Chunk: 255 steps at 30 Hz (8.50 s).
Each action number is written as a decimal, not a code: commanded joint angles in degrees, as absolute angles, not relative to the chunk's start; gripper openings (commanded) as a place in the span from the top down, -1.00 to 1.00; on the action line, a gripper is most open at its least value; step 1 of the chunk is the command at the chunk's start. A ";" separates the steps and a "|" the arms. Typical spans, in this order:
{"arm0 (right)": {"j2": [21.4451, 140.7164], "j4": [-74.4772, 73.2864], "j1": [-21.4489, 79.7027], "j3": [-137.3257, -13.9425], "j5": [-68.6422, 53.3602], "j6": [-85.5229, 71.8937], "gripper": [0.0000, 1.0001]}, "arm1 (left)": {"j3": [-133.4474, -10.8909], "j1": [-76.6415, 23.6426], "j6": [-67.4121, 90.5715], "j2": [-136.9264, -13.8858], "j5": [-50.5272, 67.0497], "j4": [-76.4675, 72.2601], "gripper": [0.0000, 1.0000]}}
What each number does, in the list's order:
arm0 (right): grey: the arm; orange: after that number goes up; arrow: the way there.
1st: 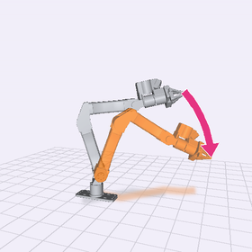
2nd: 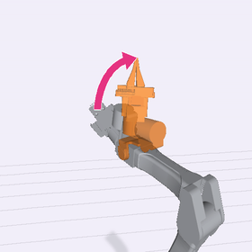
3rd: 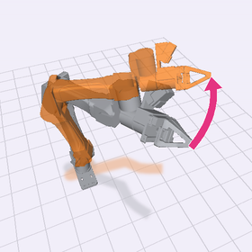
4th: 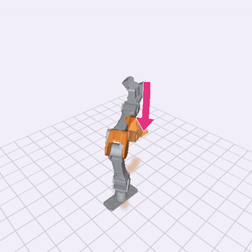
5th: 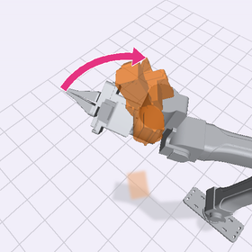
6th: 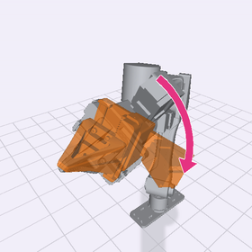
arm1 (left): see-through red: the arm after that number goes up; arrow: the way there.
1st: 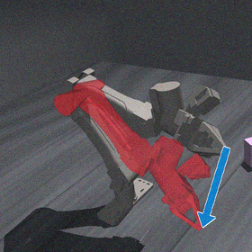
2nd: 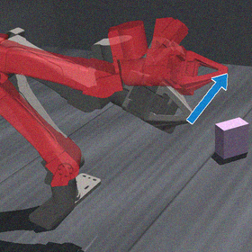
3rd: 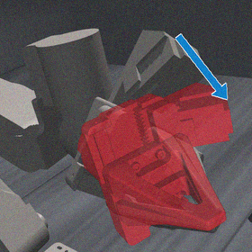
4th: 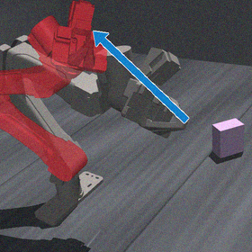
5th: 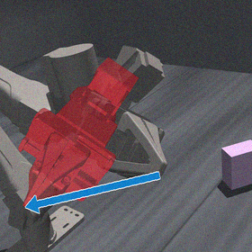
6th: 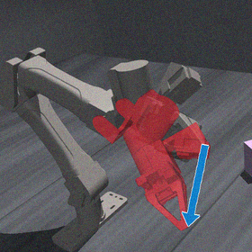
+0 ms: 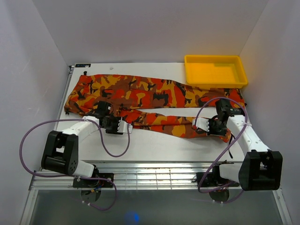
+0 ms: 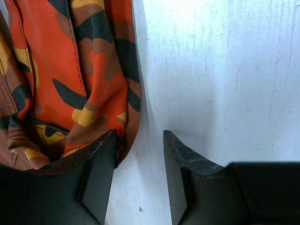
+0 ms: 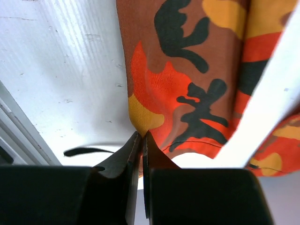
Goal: Fold and stack the trousers
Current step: Flatten the trousers out
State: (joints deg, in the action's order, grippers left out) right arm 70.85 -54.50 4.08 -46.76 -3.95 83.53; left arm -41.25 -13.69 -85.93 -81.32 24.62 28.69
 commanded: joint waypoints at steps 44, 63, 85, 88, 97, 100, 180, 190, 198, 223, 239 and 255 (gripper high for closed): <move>73.97 -55.56 -4.48 -64.68 -8.09 77.53 0.85 | -77.00 -3.69 -43.30 -94.97 37.90 18.63 0.69; 93.60 -37.56 -10.09 -59.16 6.40 82.25 0.84 | -73.93 27.23 -49.56 -89.57 34.19 57.40 -0.18; 108.61 -46.50 -5.28 -85.34 -9.24 54.76 0.00 | -92.68 17.50 -37.91 -111.69 24.70 44.38 -0.18; 112.23 -43.77 -3.61 -84.64 -5.90 53.53 0.05 | -98.25 17.31 -34.90 -119.34 24.70 47.54 -0.15; 129.80 -43.84 -2.55 -97.62 -0.18 50.98 0.05 | -103.44 17.31 -29.01 -126.20 26.02 49.48 -0.15; 136.22 -44.12 -2.11 -106.59 2.02 49.75 0.05 | -107.74 17.23 -27.34 -129.81 25.66 51.15 -0.15; 95.44 -59.84 -20.83 -69.59 -4.74 75.07 0.85 | -105.24 31.48 -34.91 -107.89 27.78 73.83 1.00; 99.50 -63.11 -19.95 -77.35 -9.76 70.83 0.84 | -125.56 21.35 -41.03 -117.46 14.52 80.42 1.00; 89.65 -58.81 -20.04 -65.06 -5.90 79.27 0.85 | -74.28 32.60 -60.87 -80.46 9.06 76.91 0.50; 98.43 -63.46 -5.81 -82.18 -14.07 60.03 -0.36 | -92.20 23.20 -29.62 -117.15 13.10 60.29 -0.51; 106.78 -55.89 -3.78 -86.38 -11.33 52.83 -0.06 | -144.06 16.72 -20.73 -154.17 12.57 54.34 -0.47; 118.29 -48.08 6.14 -96.32 -11.95 45.00 0.12 | -100.57 14.15 -30.47 -111.73 28.25 48.85 -0.67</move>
State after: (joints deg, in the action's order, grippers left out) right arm 115.87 -50.24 4.60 -94.15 -12.10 47.20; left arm -106.21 13.23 -24.12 -123.96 19.55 44.42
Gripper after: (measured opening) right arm 0.446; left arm 0.840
